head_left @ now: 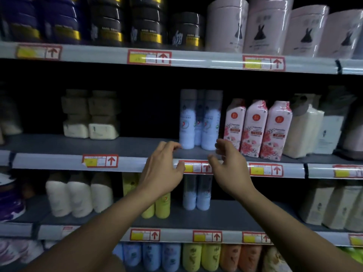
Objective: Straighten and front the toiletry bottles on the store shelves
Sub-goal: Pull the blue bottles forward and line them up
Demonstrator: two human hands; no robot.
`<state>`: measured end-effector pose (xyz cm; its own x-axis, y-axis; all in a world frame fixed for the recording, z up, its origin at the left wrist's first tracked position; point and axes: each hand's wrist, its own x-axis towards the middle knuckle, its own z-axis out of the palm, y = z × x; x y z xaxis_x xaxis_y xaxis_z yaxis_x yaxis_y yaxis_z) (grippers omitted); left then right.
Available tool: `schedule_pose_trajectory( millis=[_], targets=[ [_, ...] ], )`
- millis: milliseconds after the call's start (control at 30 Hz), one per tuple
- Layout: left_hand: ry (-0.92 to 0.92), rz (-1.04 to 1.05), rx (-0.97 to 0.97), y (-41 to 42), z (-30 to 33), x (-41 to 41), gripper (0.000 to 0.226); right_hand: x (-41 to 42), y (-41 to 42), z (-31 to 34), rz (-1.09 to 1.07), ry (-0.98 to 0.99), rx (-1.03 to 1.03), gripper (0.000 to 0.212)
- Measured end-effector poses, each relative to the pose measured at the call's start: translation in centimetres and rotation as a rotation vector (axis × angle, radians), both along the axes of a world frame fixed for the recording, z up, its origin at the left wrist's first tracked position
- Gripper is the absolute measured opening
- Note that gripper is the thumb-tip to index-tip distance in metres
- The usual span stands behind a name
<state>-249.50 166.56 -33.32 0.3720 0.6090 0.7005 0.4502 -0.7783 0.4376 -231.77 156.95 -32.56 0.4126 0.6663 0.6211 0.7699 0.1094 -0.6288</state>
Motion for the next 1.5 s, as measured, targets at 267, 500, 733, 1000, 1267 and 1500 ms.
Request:
schedule_pose_trajectory(
  millis=[267,500,733,1000,1267,1500],
  targets=[
    [0.067,0.046,-0.062,4.2,1.6,1.6,0.042,2.1,4.0,1.5,-0.041,0.038,-0.041,0.045],
    [0.023,0.096,-0.178,9.8,4.1,5.7,0.068,3.8,8.7,2.3,-0.322,0.020,-0.093,0.048],
    [-0.141,0.027,-0.288,12.3,4.4,8.4,0.066,2.9,11.3,2.2,-0.472,0.035,-0.127,0.065],
    [-0.206,0.042,-0.308,12.3,3.8,8.6,0.061,2.4,11.3,1.8,-0.494,0.115,-0.032,0.058],
    [-0.185,-0.024,-0.330,9.9,4.1,6.8,0.053,1.9,9.1,2.1,-0.296,0.137,-0.015,0.059],
    [-0.303,-0.054,-0.290,6.6,3.3,5.0,0.055,0.2,6.9,1.8,-0.163,0.100,0.069,0.059]
  ],
)
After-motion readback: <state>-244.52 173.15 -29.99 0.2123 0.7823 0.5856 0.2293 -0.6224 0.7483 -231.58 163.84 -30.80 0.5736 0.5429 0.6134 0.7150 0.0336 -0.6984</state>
